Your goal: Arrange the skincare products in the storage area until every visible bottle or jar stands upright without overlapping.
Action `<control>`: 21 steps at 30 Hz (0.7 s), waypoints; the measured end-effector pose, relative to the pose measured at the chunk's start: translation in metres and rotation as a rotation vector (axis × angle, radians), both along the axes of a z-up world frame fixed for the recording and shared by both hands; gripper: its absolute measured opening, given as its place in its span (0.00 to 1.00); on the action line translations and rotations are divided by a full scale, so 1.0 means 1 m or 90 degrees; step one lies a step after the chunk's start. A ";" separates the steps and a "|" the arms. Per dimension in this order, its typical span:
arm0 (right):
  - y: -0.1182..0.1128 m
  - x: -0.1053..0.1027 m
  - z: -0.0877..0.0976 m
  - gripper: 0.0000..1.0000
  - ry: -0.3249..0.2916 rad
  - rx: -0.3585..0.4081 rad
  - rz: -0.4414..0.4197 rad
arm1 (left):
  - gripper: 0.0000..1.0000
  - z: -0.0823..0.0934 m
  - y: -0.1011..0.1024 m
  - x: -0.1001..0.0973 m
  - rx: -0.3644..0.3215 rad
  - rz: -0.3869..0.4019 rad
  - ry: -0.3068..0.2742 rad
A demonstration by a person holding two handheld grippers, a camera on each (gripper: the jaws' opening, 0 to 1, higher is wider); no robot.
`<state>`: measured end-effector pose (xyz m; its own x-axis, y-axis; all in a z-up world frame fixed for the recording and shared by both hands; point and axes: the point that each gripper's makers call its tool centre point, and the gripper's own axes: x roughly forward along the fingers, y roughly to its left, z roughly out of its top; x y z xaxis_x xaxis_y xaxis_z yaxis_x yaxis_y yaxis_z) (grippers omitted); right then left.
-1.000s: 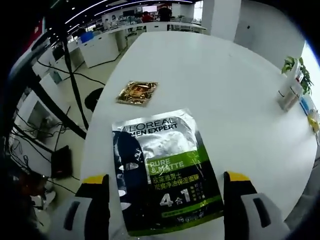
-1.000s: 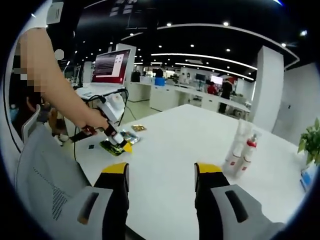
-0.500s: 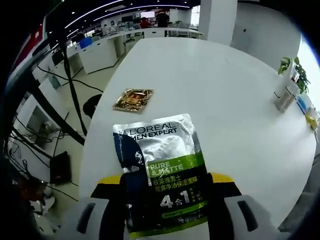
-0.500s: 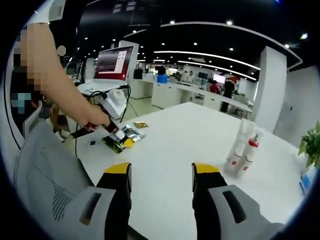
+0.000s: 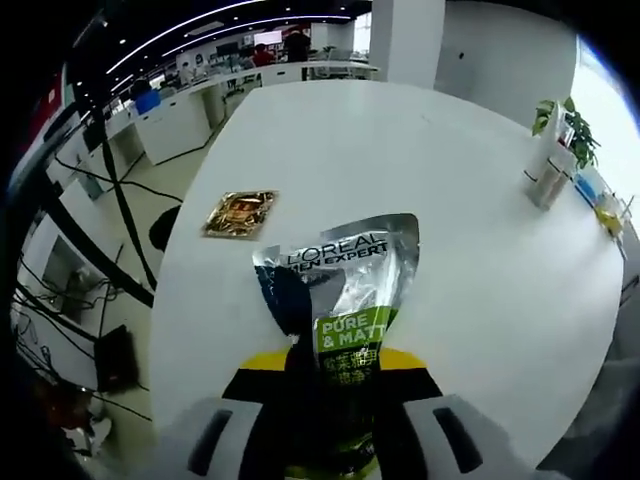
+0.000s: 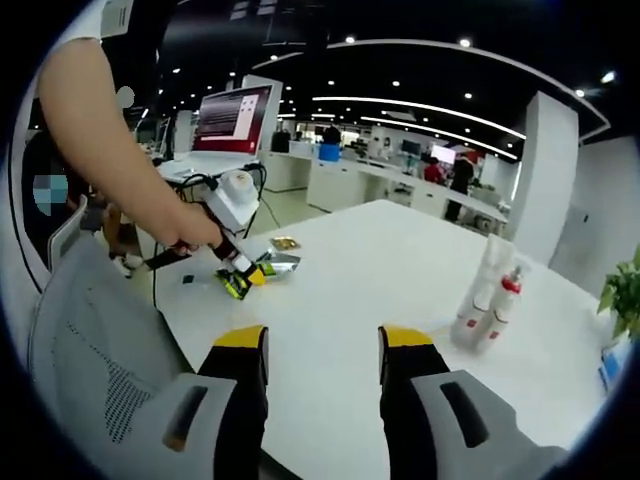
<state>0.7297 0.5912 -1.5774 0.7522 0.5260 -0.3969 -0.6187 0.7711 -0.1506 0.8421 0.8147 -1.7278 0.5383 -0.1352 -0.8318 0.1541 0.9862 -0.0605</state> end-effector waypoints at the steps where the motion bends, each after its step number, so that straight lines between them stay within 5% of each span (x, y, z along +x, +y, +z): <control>1: 0.000 0.000 0.000 0.41 0.000 -0.001 0.000 | 0.20 0.000 -0.002 -0.001 0.000 0.004 0.010; 8: 0.002 -0.001 -0.001 0.40 0.002 -0.007 0.008 | 0.12 -0.001 -0.005 0.003 -0.048 -0.020 0.005; 14: 0.003 -0.001 -0.001 0.40 0.003 -0.006 0.010 | 0.04 0.005 -0.013 -0.006 -0.148 0.007 0.018; 21: 0.007 -0.002 -0.003 0.41 0.013 0.001 0.020 | 0.03 0.057 -0.058 -0.017 -0.234 -0.065 -0.050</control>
<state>0.7272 0.5982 -1.5804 0.7272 0.5498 -0.4110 -0.6455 0.7513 -0.1372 0.8254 0.7567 -1.6706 0.5669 -0.4732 -0.6743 0.2690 0.8800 -0.3914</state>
